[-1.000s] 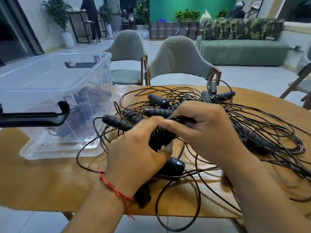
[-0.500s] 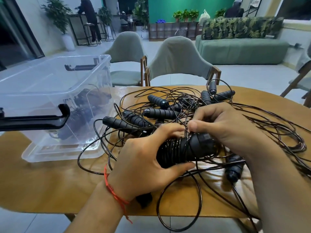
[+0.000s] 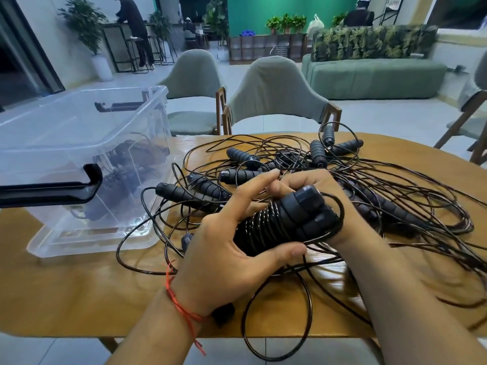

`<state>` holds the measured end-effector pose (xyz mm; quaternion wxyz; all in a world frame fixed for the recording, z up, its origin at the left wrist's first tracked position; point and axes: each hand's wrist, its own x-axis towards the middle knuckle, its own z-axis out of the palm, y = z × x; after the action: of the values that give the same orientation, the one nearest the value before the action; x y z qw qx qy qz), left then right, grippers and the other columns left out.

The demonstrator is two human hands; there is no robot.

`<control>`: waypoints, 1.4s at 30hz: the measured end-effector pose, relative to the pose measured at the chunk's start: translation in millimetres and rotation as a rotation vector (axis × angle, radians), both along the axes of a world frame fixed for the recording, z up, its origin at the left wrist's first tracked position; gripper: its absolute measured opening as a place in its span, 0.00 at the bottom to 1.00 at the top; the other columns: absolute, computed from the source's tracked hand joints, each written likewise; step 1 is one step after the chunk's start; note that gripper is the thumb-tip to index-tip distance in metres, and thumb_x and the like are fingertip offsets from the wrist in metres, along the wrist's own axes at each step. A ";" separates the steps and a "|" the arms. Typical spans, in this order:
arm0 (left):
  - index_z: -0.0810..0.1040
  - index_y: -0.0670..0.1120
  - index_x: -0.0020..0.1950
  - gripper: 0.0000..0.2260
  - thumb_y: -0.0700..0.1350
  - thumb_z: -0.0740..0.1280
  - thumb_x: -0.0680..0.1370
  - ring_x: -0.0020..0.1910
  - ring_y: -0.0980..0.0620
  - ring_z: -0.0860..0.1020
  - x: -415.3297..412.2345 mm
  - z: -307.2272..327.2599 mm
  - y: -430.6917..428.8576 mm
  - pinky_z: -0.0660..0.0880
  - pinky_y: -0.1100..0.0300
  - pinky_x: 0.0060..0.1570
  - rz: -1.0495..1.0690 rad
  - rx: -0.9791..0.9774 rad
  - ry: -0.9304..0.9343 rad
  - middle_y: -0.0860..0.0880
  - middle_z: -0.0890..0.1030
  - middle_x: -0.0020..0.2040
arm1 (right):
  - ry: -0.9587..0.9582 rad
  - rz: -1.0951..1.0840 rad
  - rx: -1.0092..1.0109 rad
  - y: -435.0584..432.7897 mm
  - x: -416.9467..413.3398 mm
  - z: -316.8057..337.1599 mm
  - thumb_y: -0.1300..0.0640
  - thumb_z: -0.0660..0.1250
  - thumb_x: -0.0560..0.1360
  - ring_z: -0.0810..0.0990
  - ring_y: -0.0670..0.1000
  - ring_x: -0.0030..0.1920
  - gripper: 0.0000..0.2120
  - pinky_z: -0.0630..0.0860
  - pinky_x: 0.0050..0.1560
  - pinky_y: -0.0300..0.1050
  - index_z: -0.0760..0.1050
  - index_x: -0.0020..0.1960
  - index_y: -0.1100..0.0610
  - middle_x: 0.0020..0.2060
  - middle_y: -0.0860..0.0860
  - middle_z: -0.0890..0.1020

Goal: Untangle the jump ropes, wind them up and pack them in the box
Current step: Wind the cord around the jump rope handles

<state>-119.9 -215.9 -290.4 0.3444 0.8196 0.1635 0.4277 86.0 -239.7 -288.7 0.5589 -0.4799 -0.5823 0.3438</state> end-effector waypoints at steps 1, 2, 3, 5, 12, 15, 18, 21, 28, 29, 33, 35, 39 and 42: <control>0.74 0.50 0.76 0.34 0.50 0.81 0.72 0.60 0.57 0.84 1.4 -0.4 -0.2 0.81 0.61 0.59 0.010 0.015 -0.014 0.55 0.85 0.62 | -0.046 -0.013 0.003 -0.2 -2.4 0.1 0.56 0.72 0.74 0.80 0.40 0.34 0.10 0.75 0.40 0.34 0.85 0.37 0.58 0.30 0.46 0.81; 0.77 0.49 0.73 0.30 0.49 0.81 0.73 0.60 0.56 0.84 2.5 -0.4 -0.1 0.81 0.61 0.59 0.032 0.027 -0.032 0.54 0.85 0.61 | -0.050 -0.033 -0.007 -0.7 -3.4 1.0 0.56 0.71 0.72 0.80 0.38 0.34 0.10 0.76 0.40 0.33 0.86 0.34 0.49 0.29 0.43 0.82; 0.79 0.49 0.70 0.27 0.49 0.81 0.73 0.58 0.55 0.85 3.3 0.0 0.1 0.81 0.62 0.56 0.061 0.018 -0.053 0.54 0.85 0.60 | -0.057 -0.074 -0.007 -1.3 -3.3 2.0 0.58 0.70 0.72 0.81 0.37 0.34 0.15 0.76 0.40 0.32 0.86 0.32 0.42 0.29 0.40 0.83; 0.80 0.51 0.68 0.23 0.51 0.80 0.74 0.53 0.51 0.86 3.2 2.5 2.4 0.82 0.60 0.50 0.131 -0.049 -0.105 0.53 0.86 0.55 | -0.087 -0.091 0.015 -3.2 -2.5 5.2 0.64 0.69 0.79 0.81 0.40 0.35 0.19 0.77 0.40 0.38 0.86 0.34 0.47 0.31 0.44 0.84; 0.84 0.48 0.62 0.12 0.49 0.74 0.80 0.45 0.40 0.87 -16.0 11.8 34.9 0.85 0.47 0.41 0.290 -0.412 -0.332 0.45 0.87 0.48 | -0.364 -0.193 0.026 -25.5 -6.5 32.4 0.44 0.67 0.83 0.72 0.52 0.31 0.18 0.68 0.34 0.38 0.81 0.38 0.52 0.30 0.56 0.75; 0.85 0.47 0.57 0.09 0.50 0.73 0.81 0.45 0.39 0.87 -17.4 8.2 40.0 0.86 0.44 0.43 0.330 -0.414 -0.299 0.44 0.87 0.46 | -0.436 -0.120 0.019 -28.4 -15.0 35.4 0.48 0.71 0.82 0.70 0.42 0.30 0.11 0.67 0.33 0.34 0.82 0.41 0.48 0.29 0.45 0.75; 0.85 0.47 0.54 0.07 0.50 0.72 0.81 0.43 0.38 0.87 -18.0 7.8 40.5 0.86 0.48 0.40 0.347 -0.461 -0.343 0.42 0.87 0.45 | -0.528 -0.079 0.043 -30.0 -19.6 38.8 0.48 0.71 0.82 0.74 0.44 0.33 0.08 0.69 0.35 0.37 0.83 0.45 0.48 0.33 0.47 0.79; 0.85 0.47 0.55 0.09 0.52 0.71 0.81 0.43 0.37 0.86 -18.0 9.5 42.3 0.84 0.52 0.36 0.344 -0.558 -0.411 0.40 0.87 0.47 | -0.643 -0.072 0.032 -30.7 -22.4 40.9 0.45 0.68 0.84 0.76 0.47 0.34 0.10 0.68 0.34 0.38 0.82 0.47 0.47 0.33 0.47 0.79; 0.83 0.52 0.61 0.11 0.54 0.72 0.81 0.48 0.45 0.87 -16.1 3.2 45.0 0.84 0.50 0.46 0.453 -0.456 -0.308 0.48 0.87 0.50 | -0.976 -0.206 0.151 -26.3 -38.7 34.9 0.38 0.58 0.86 0.78 0.45 0.36 0.18 0.74 0.36 0.47 0.80 0.49 0.47 0.33 0.43 0.78; 0.82 0.53 0.63 0.13 0.55 0.72 0.81 0.50 0.51 0.86 -17.5 2.1 45.4 0.83 0.54 0.50 0.502 -0.344 -0.231 0.51 0.86 0.50 | -0.995 -0.262 0.206 -26.5 -37.7 35.6 0.38 0.58 0.86 0.78 0.45 0.37 0.18 0.75 0.36 0.48 0.81 0.49 0.47 0.33 0.43 0.79; 0.70 0.65 0.72 0.23 0.63 0.70 0.78 0.50 0.54 0.80 -16.3 4.2 36.1 0.78 0.56 0.47 0.616 0.002 0.170 0.60 0.81 0.52 | -1.002 -0.369 0.344 -26.1 -29.7 35.4 0.39 0.62 0.86 0.76 0.45 0.34 0.17 0.72 0.33 0.45 0.80 0.46 0.47 0.33 0.42 0.77; 0.67 0.69 0.72 0.23 0.66 0.67 0.78 0.51 0.52 0.80 -11.6 5.5 27.9 0.78 0.53 0.47 0.573 0.084 0.315 0.62 0.78 0.52 | -0.992 -0.357 0.362 -23.5 -27.9 33.0 0.41 0.64 0.85 0.74 0.45 0.34 0.16 0.69 0.33 0.42 0.79 0.44 0.48 0.32 0.42 0.75; 0.67 0.68 0.73 0.25 0.67 0.67 0.77 0.53 0.55 0.81 -8.0 10.7 18.8 0.82 0.48 0.49 0.458 0.202 0.423 0.64 0.79 0.56 | -0.818 -0.295 0.313 -18.7 -22.3 30.0 0.44 0.67 0.84 0.77 0.47 0.36 0.14 0.73 0.34 0.49 0.79 0.43 0.50 0.33 0.43 0.77; 0.68 0.67 0.71 0.27 0.67 0.70 0.74 0.52 0.58 0.81 -9.9 13.6 13.4 0.82 0.52 0.45 0.420 0.295 0.488 0.65 0.80 0.54 | -0.710 -0.233 0.245 -18.5 -16.9 28.7 0.45 0.69 0.84 0.80 0.48 0.39 0.12 0.75 0.35 0.52 0.81 0.44 0.49 0.34 0.43 0.80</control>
<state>-129.9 -202.6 -276.8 0.0777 0.8870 0.3425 0.2999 69.1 -258.2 -260.0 0.4110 -0.5619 -0.7177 0.0186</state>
